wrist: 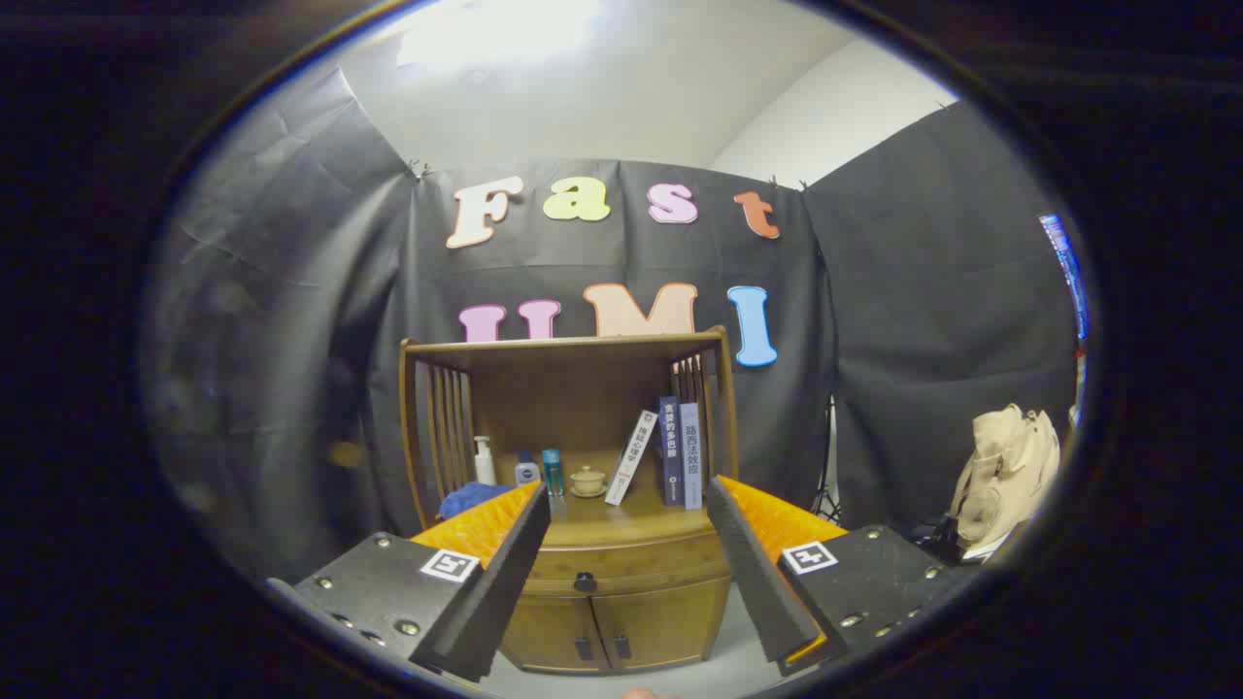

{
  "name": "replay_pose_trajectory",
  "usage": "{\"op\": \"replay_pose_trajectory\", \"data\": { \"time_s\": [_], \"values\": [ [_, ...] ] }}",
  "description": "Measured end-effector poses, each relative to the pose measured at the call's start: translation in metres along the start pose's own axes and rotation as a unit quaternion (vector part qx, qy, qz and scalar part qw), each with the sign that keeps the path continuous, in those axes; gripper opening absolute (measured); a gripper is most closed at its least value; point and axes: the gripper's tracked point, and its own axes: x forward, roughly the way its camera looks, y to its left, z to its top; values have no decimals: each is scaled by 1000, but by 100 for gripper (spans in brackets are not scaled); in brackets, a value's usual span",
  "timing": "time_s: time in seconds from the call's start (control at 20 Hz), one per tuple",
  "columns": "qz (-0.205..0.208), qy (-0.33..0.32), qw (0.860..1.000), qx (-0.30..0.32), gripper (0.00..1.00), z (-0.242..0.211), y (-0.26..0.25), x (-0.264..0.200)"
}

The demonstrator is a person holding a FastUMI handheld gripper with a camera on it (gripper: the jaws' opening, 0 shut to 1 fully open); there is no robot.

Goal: Pull open the drawer, take out the items inside it, and place them on the countertop above the cabinet.

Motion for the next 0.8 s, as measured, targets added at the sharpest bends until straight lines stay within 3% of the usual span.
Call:
{"op": "replay_pose_trajectory", "data": {
  "time_s": [0.45,0.8],
  "values": [
    [11,29,999,-30,98,-62,10,32],
    [38,53,998,-22,98,-131,27,86]
  ]
}}
